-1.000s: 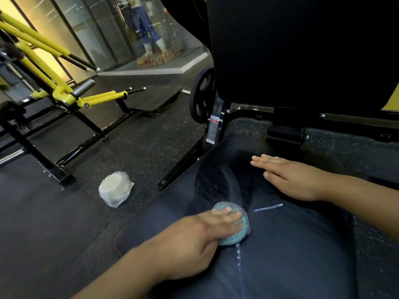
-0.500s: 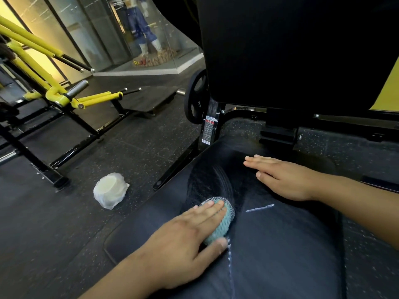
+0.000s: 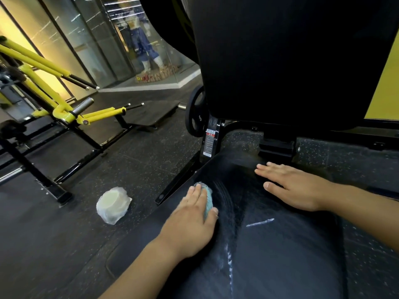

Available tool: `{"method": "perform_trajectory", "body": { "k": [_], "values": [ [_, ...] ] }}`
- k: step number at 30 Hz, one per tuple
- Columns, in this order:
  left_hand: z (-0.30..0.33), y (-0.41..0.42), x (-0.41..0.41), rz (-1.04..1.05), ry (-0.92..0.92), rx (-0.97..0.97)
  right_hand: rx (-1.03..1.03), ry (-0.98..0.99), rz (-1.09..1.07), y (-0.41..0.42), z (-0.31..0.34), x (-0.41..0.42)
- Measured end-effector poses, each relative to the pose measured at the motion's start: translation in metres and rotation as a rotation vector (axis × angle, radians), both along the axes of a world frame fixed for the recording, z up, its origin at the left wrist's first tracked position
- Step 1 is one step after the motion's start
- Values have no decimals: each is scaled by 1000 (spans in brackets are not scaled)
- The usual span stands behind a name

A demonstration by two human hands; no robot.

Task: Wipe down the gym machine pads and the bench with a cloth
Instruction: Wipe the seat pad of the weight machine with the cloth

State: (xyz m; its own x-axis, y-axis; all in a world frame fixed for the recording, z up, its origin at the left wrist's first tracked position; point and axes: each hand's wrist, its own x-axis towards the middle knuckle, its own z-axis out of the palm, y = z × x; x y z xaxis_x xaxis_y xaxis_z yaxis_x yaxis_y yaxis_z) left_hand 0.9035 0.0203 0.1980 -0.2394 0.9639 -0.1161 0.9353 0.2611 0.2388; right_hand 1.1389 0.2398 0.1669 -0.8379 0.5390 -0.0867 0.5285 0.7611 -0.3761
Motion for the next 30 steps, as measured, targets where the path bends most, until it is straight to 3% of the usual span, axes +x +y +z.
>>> {"method": "perform_trajectory", "body": {
  "k": [2,9,14,23,26,30],
  "values": [
    [0,0,8,-58,-71,36,25,-3,13,0,1,-4],
    [-4,38,7,-50,107,-7,57,26,44,-9,1,-15],
    [-6,80,11,-123,-54,-42,51,17,49,-9,-2,-11],
    [20,-45,41,-571,31,-82,43,45,53,-5,-8,-10],
    [21,-36,33,-510,97,-91,41,51,41,-5,-8,-10],
    [0,27,-5,-270,158,-40,31,52,44,-5,-5,-10]
  ]
}}
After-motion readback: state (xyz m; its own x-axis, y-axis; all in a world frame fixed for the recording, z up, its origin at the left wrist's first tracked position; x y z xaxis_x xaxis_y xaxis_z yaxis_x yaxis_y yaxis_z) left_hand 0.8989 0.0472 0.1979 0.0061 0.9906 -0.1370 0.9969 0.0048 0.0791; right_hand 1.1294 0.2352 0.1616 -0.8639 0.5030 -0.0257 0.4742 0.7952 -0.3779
